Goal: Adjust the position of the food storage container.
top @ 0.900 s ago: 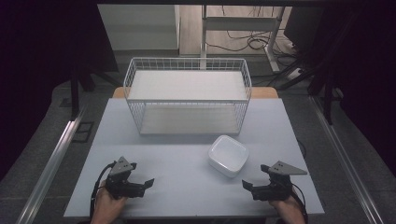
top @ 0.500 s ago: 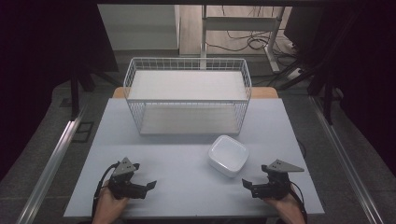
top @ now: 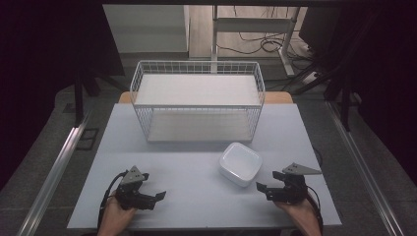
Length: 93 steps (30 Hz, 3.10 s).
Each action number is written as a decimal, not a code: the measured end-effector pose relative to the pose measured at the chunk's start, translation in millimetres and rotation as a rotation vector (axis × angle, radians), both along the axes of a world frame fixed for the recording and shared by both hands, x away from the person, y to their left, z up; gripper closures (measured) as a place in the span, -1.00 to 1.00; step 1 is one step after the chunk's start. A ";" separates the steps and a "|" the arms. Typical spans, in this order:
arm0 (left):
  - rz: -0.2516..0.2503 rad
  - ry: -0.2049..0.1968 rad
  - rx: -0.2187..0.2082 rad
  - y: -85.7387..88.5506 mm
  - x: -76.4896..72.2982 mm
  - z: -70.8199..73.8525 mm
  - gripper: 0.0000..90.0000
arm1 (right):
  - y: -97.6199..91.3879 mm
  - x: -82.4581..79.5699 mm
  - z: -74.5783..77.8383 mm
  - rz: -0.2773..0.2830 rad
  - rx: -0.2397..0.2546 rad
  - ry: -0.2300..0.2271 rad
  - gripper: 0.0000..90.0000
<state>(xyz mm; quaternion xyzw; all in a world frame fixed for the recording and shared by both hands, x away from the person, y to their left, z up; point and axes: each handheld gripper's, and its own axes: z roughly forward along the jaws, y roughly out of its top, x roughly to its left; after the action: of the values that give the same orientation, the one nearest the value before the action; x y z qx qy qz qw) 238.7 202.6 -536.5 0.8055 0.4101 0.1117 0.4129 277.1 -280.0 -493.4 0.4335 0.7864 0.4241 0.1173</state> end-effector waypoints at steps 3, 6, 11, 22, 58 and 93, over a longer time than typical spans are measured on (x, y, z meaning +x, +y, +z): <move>0.001 -0.001 0.014 -0.9 -0.1 -0.2 -0.90 | -0.5 4.0 5.0 -0.024 0.003 -0.006 -0.35; 0.001 -0.008 0.011 -1.2 -0.3 0.9 -0.89 | -1.8 9.3 7.0 -0.015 0.013 0.001 -0.01; 0.006 -0.007 0.011 -1.7 0.3 1.1 -0.89 | -2.1 16.3 7.8 -0.035 -0.005 0.030 0.56; 0.012 0.009 0.015 -4.6 4.9 3.2 -0.87 | 10.1 50.6 -0.2 -0.059 -0.047 0.092 0.98; 0.037 0.031 -0.059 -56.0 101.2 7.5 0.94 | 106.3 89.5 -11.6 0.119 -0.057 0.101 0.98; -0.003 0.113 -0.079 -71.6 82.4 10.5 0.96 | 119.8 61.3 -8.1 0.156 -0.074 0.111 0.97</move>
<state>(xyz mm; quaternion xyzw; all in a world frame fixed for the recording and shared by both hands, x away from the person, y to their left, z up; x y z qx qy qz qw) 321.1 131.0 -526.0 0.7944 0.4354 0.0491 0.4207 338.4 -160.2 -501.5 0.3891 0.8382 0.3780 0.0557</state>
